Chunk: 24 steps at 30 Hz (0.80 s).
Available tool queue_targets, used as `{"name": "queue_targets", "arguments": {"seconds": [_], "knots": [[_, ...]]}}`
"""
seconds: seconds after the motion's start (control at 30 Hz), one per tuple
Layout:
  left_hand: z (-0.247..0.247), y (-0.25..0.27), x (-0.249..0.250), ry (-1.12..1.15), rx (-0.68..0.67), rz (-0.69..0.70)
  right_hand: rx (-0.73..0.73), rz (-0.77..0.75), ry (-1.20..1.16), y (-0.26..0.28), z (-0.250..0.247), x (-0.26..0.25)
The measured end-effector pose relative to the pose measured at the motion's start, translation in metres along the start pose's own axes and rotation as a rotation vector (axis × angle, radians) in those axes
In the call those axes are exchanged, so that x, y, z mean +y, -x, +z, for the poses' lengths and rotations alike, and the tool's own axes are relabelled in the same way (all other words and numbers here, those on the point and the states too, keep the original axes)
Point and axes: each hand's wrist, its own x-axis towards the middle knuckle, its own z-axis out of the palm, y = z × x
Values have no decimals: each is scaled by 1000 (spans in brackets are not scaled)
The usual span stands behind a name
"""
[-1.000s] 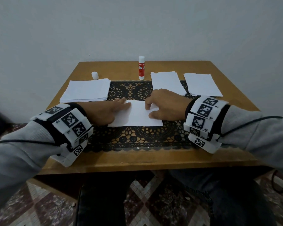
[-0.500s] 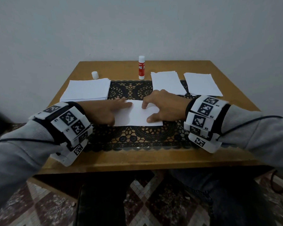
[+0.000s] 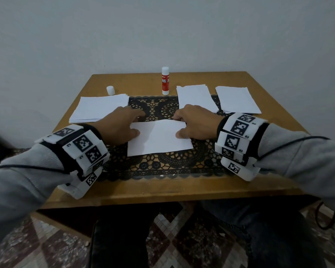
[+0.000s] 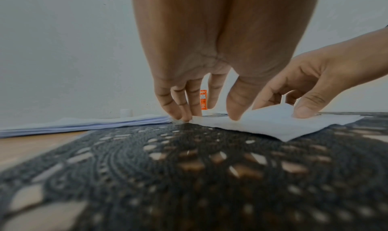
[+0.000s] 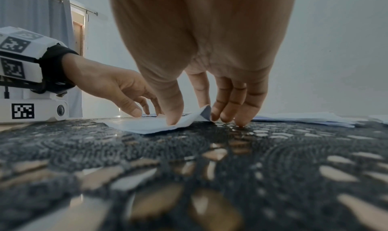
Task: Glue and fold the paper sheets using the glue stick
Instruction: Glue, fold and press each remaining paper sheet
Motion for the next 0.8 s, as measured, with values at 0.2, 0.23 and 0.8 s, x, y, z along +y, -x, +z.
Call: {"name": "queue_targets", "arguments": {"seconds": [0.2, 0.23, 0.8], "knots": [[1, -2, -3, -11, -15, -22, 14, 4, -65, -2, 1, 1], [1, -1, -4, -5, -22, -37, 16, 5, -72, -2, 2, 1], [-39, 6, -35, 580, 182, -175, 59, 206, -976, -27, -18, 0]]}}
